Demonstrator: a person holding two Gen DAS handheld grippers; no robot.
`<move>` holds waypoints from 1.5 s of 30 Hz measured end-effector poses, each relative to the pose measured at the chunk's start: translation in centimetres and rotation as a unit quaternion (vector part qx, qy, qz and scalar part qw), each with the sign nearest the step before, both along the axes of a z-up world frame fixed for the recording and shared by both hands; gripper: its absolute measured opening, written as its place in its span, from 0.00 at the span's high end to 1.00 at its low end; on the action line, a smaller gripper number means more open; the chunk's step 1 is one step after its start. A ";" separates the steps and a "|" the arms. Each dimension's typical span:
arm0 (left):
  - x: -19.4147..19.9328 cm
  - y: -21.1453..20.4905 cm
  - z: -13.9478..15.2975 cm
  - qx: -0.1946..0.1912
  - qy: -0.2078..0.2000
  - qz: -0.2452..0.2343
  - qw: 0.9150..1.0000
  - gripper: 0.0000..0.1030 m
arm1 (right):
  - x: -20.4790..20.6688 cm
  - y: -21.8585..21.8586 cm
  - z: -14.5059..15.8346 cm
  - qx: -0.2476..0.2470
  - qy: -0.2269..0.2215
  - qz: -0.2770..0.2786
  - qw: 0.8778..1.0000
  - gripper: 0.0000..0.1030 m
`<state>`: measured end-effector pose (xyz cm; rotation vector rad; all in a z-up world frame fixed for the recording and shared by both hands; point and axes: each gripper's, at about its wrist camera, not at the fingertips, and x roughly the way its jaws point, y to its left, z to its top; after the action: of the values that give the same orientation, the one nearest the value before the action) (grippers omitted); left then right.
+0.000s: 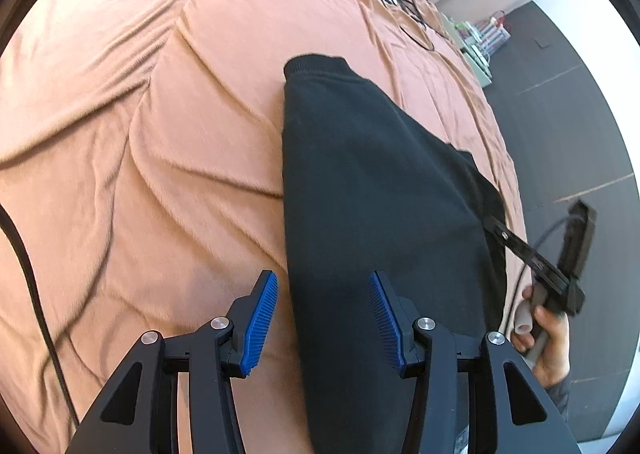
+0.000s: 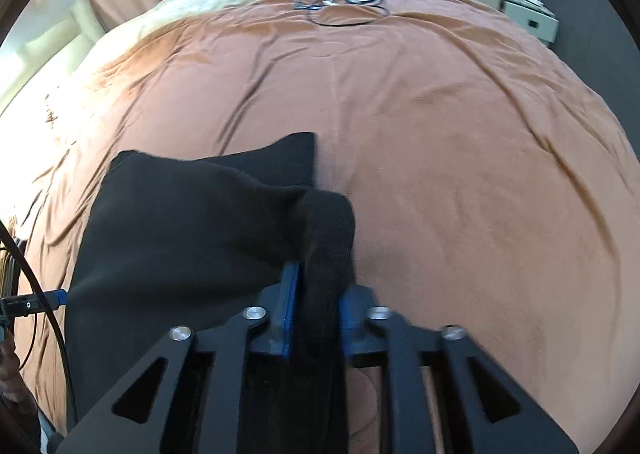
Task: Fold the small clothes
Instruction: 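Grasp the sleeve end of the folded black shirt with the left tool while the right tool grasps beside it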
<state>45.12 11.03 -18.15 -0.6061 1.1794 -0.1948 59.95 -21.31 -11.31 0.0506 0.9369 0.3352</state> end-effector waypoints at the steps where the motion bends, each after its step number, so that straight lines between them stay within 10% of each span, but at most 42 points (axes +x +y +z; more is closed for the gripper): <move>1: 0.3 0.0 0.0 -0.004 -0.002 0.001 1.000 0.52 | 0.0 -0.3 0.4 -0.001 0.000 -0.007 1.000 0.52; 14: 4.5 -0.8 -1.8 -0.004 0.010 0.003 1.000 0.52 | 0.9 -6.0 -1.7 0.160 0.088 0.045 0.982 0.44; 19: 6.4 -0.2 -2.3 -0.003 0.007 0.017 1.000 0.52 | 2.5 -7.1 -3.2 0.187 0.099 0.039 0.977 0.66; 34: 11.0 3.6 -2.6 -0.033 -0.009 0.088 0.995 0.61 | 3.8 -8.6 -3.6 0.218 0.114 0.018 0.969 0.63; 45: 7.7 3.4 -2.9 -0.093 0.010 0.043 0.995 0.60 | 3.8 -9.1 -3.7 0.216 0.130 0.065 0.966 0.52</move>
<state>52.81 14.41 -21.07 -0.8230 1.1592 -0.2275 63.77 -30.39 -14.99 0.4437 1.1150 0.6620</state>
